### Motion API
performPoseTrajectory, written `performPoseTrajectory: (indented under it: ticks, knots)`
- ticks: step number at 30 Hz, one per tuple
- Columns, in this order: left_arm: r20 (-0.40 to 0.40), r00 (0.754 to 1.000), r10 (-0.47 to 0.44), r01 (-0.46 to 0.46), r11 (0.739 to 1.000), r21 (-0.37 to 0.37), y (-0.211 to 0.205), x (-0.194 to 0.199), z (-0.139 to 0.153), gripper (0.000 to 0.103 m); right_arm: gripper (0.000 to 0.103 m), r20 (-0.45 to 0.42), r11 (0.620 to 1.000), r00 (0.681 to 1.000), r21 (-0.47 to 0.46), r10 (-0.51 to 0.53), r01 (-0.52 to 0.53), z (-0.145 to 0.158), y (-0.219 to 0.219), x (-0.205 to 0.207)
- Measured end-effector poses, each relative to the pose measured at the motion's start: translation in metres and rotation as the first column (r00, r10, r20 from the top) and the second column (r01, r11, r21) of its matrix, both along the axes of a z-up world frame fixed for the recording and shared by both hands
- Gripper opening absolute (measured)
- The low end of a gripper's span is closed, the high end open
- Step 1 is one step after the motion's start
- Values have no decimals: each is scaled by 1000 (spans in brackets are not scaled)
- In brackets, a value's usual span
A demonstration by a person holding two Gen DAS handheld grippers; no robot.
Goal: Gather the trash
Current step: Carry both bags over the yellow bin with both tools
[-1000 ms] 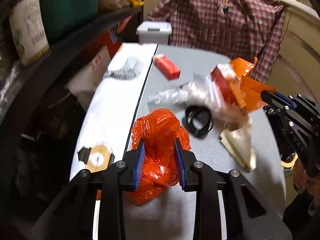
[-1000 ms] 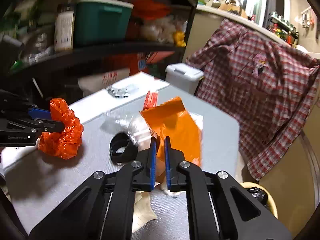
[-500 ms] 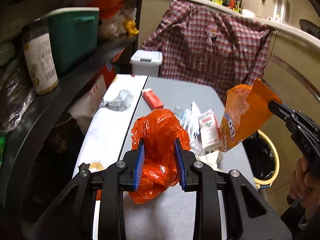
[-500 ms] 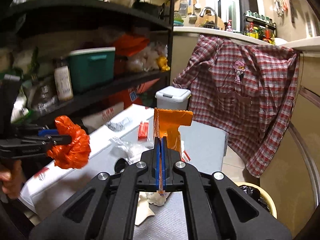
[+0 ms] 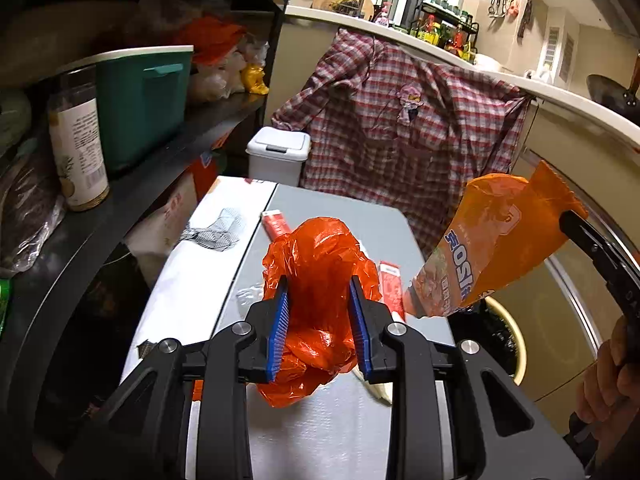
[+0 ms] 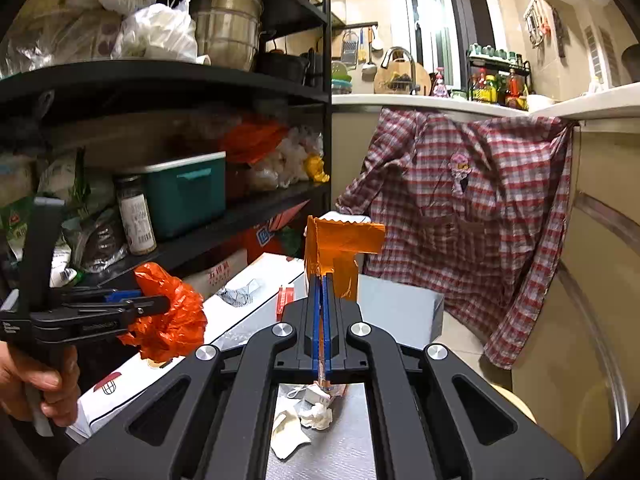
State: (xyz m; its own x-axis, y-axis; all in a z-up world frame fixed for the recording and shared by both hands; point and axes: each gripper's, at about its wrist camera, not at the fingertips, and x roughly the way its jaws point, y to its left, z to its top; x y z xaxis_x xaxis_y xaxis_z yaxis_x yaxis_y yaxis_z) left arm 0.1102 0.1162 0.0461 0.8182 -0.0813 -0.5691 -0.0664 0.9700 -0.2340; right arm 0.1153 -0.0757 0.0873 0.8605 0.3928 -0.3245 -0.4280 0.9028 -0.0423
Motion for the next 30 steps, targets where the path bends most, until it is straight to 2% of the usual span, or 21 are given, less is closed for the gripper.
performPoseTrajectory:
  ticks: [6, 15, 23, 27, 30]
  knots:
    - [27, 999, -40, 41, 999, -34, -23, 7, 10, 28, 1, 18, 998, 998, 10, -60, 60, 16, -31, -7]
    - [60, 983, -172, 176, 983, -57, -94, 27, 17, 28, 1, 31, 981, 980, 16, -196, 195, 28, -101, -10]
    - [82, 941, -327, 332, 941, -60, -168, 45, 17, 28, 1, -3, 955, 955, -2, -298, 298, 17, -153, -6]
    - [59, 906, -419, 422, 906, -41, -198, 60, 12, 28, 1, -40, 945, 944, -7, -328, 328, 7, -170, 0]
    - [33, 888, -458, 459, 888, -31, -216, 75, 5, 28, 1, -46, 939, 938, -31, -343, 341, 1, -176, 2]
